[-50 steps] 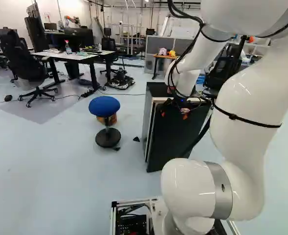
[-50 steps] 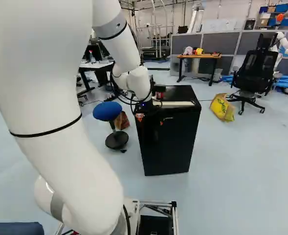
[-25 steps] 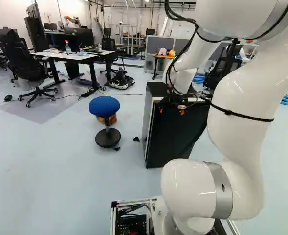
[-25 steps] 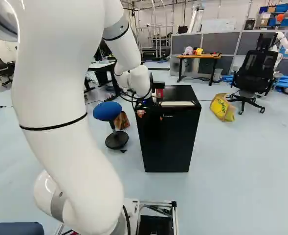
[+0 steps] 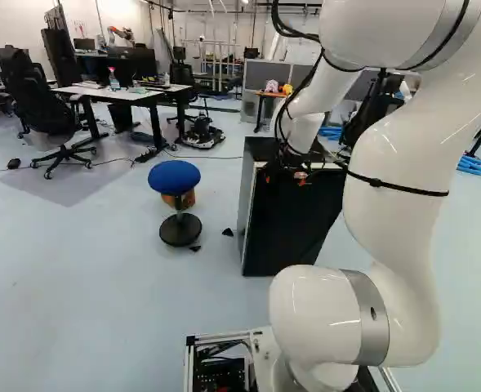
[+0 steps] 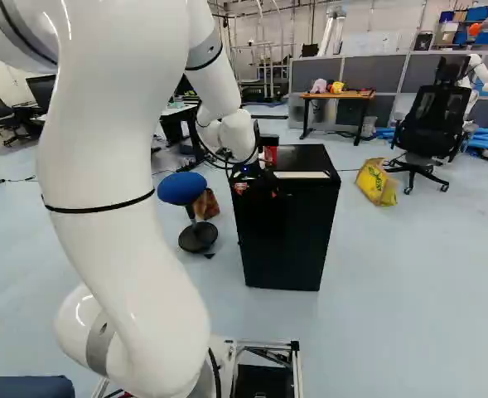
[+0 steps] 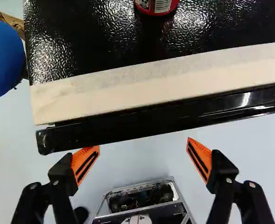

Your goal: Grab a drink from the fridge

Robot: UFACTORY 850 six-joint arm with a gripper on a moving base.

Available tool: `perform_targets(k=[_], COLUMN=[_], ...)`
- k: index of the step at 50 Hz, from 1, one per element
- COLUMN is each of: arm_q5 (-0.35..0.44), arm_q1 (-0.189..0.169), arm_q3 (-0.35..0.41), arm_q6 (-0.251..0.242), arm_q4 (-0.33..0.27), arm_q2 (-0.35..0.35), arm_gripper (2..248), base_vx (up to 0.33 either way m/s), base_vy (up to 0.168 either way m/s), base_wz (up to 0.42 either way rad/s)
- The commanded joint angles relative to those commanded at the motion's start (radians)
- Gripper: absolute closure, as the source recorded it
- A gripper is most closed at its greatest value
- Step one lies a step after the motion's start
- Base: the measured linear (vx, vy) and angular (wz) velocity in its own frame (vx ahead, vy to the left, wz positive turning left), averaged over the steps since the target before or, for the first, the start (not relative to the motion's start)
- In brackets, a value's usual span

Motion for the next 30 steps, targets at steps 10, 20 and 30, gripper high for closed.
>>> perform_targets(k=[10,20,30], arm_q5=[0.004,0.004,0.004], arm_q1=[0.000,-0.002,-0.003], arm_q3=[0.003,0.041,0.092], arm_q6=[0.000,0.000,0.000], arm_q4=[0.000,0.000,0.000], arm_q2=[0.002,0.033,0.076], arm_gripper=[3,3,3], base_vx=[0.000,0.000,0.000], base_vy=[0.000,0.000,0.000], base_wz=[0.000,0.000,0.000])
